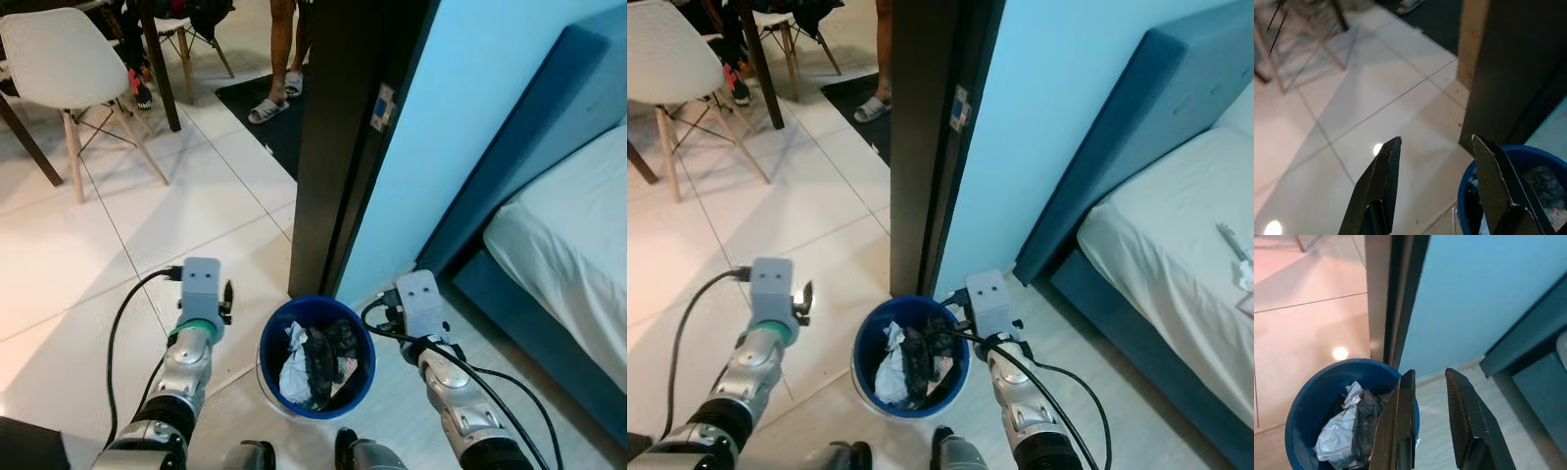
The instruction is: Clean up the room
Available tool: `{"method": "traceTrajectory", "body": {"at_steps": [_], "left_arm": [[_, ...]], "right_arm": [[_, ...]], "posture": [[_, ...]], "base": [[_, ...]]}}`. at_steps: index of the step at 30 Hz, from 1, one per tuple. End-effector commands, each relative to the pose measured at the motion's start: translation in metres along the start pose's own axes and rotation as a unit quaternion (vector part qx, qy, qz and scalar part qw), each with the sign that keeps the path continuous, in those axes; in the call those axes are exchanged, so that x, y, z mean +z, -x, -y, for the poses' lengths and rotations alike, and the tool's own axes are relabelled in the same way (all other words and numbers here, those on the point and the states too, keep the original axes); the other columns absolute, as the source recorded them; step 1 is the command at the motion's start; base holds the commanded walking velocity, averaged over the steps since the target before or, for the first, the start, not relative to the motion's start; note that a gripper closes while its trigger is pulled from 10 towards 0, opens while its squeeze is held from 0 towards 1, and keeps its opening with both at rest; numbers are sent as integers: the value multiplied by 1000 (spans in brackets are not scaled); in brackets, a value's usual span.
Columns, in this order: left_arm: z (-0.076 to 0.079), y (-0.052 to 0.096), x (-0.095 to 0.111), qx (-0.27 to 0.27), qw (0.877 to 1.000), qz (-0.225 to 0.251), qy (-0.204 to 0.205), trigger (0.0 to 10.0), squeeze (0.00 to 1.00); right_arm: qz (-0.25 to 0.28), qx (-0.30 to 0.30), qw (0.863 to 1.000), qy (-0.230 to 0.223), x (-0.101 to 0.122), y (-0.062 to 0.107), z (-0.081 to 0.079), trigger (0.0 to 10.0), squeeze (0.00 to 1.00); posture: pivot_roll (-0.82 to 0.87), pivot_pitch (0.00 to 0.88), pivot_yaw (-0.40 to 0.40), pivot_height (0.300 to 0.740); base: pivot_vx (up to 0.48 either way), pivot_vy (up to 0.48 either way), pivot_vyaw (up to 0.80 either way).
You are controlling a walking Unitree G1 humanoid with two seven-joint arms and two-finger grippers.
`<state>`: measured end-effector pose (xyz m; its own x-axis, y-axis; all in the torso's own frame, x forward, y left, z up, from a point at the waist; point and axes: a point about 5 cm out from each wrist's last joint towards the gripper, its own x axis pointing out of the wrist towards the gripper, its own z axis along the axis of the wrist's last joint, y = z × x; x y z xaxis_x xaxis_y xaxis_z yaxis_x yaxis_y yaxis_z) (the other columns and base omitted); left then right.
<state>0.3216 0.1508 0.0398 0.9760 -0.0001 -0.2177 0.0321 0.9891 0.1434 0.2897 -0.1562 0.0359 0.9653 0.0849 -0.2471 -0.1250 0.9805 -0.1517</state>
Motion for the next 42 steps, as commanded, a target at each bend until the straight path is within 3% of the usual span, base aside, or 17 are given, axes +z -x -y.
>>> {"method": "traceTrajectory", "body": {"at_steps": [1,3,4,6,7,10,11,17,31,42], "left_arm": [[5,2,-6,-16,1000,-14,-9,10000,0],[7,3,-6,-21,1000,-16,-14,10000,24],[8,3,-7,-25,999,-19,-10,10000,173],[9,2,-7,-27,999,-22,-6,10000,173],[9,2,-7,-30,999,-22,-3,10000,86],[9,2,-6,-32,999,-22,-1,10000,86],[8,1,-6,-29,999,-25,11,10000,0],[2,0,-6,-15,999,-31,37,10000,0],[-4,8,-20,1,998,-53,25,10000,0],[-2,6,-15,-11,999,-45,19,10000,0]], "right_arm": [[-12,-7,1000,-13,-8,2,0,10000,0],[-14,-8,1000,-16,-10,2,-1,10000,0],[-15,-7,1000,-18,-11,2,-4,10000,0],[-17,-6,1000,-19,-12,1,-5,10000,0],[-21,-6,1000,-22,-13,1,-6,10000,0],[-23,-6,999,-24,-14,0,-7,10000,0],[-28,-6,999,-25,-16,0,-7,10000,0],[-44,-4,999,-32,-24,2,-4,10000,0],[-59,24,997,-34,-33,3,-15,10000,0],[-59,23,997,-41,-35,4,-18,10000,0]], "posture": [[28,45,37,740],[28,45,37,740],[28,48,48,740],[29,50,50,740],[31,51,54,740],[32,52,57,740],[35,54,55,740],[50,61,39,740],[56,57,21,740],[51,46,18,740]], "base": [[0,-480,0],[0,-480,0],[0,-480,0],[0,-480,0],[0,-409,0],[0,-409,0],[0,0,0],[0,0,0],[0,0,0],[0,0,0]]}}
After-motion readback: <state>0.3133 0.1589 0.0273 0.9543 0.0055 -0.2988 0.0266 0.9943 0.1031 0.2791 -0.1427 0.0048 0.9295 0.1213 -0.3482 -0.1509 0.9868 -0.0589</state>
